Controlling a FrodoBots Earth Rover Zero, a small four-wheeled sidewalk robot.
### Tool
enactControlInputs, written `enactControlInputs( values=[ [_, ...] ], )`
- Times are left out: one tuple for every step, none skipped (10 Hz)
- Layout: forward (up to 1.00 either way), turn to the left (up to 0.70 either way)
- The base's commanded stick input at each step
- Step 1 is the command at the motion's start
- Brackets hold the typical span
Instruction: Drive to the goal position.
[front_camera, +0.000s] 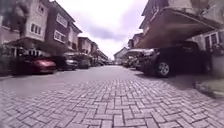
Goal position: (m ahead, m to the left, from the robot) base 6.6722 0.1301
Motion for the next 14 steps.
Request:
enactControlInputs(
  values=[
    [0.7,0.0],
    [0.7,0.0],
    [0.7,0.0],
    [0.7,0.0],
    [0.7,0.0],
    [0.7,0.0],
    [0.7,0.0],
    [0.7,0.0],
    [0.7,0.0],
    [0.7,0.0],
    [0.7,0.0],
    [0.7,0.0],
    [0.7,0.0],
    [0.7,0.0]
  ],
)
